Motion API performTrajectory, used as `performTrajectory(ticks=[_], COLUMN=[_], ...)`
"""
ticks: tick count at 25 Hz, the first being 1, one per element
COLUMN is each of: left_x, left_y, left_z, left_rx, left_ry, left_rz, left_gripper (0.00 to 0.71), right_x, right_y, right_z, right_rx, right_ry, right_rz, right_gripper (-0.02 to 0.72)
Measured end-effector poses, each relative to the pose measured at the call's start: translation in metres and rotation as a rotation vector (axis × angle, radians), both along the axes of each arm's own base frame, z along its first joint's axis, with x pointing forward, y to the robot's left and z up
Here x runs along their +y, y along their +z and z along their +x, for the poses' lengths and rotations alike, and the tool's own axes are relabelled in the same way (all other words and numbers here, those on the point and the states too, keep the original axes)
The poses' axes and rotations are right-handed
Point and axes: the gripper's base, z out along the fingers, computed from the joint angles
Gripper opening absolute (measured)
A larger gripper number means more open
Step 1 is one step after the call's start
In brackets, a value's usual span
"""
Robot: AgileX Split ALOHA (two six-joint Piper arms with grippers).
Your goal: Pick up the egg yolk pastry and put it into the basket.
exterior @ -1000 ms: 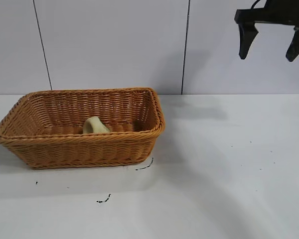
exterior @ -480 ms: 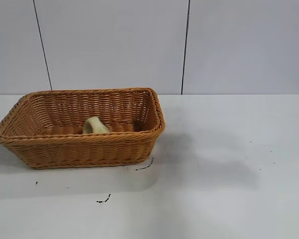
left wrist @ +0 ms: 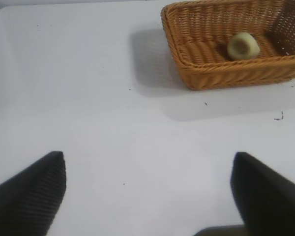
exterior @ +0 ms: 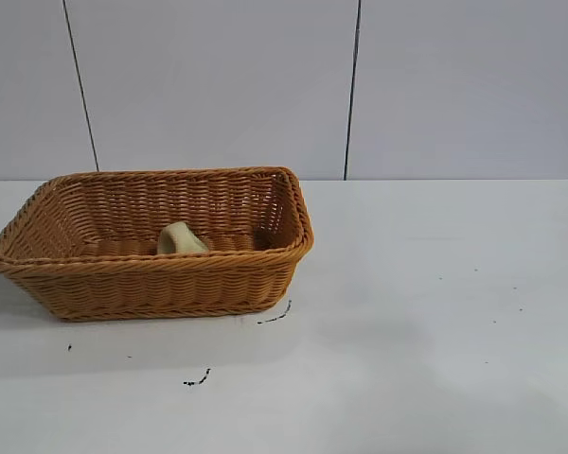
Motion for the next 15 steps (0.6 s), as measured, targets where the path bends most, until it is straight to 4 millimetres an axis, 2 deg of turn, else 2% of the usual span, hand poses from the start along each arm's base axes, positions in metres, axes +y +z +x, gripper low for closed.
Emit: performTrajectory(ticks=[4, 6, 15], left_x=[0.0, 0.0, 0.0], left_y=[0.0, 0.0, 0.0], left_z=[0.0, 0.0, 0.0], left_rx=[0.0, 0.0, 0.0], left_ry=[0.0, 0.0, 0.0], left_rz=[0.0, 0.0, 0.0], left_gripper=[0.693, 0.693, 0.693], right_x=[-0.001, -0.002, -0.001], right_y=[-0.019, -0.021, -0.02], right_z=[-0.028, -0.037, -0.04], right_rx=[-0.17, -0.237, -0.277], right_ry=[0.014, 0.014, 0.018], right_rz=[-0.01, -0.008, 0.003], right_gripper=[0.695, 0.695, 0.695])
